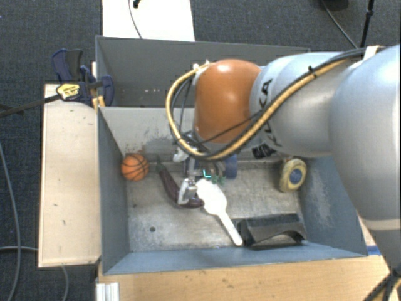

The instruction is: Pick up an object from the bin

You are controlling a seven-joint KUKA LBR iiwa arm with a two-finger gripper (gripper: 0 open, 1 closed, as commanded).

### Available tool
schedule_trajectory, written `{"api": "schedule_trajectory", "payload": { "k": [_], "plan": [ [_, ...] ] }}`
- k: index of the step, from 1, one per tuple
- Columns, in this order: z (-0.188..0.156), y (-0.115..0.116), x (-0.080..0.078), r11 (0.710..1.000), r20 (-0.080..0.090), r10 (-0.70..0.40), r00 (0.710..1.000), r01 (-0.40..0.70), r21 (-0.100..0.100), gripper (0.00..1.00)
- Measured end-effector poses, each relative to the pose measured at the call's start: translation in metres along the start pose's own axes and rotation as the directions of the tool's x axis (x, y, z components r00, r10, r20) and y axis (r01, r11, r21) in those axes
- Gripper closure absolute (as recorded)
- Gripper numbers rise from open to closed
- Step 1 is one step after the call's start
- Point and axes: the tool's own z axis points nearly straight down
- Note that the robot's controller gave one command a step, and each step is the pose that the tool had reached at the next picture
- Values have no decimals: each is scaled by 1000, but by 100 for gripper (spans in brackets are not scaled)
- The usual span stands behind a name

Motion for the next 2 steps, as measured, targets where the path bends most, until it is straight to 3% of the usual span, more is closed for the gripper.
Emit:
{"api": "schedule_trajectory", "payload": {
  "k": [1,2],
  "plan": [
    [-5,-1,-2,1000,8,4,1000,-4,-1,0],
    [16,-9,6,991,14,136,991,-136,-6,0]
  ]
}}
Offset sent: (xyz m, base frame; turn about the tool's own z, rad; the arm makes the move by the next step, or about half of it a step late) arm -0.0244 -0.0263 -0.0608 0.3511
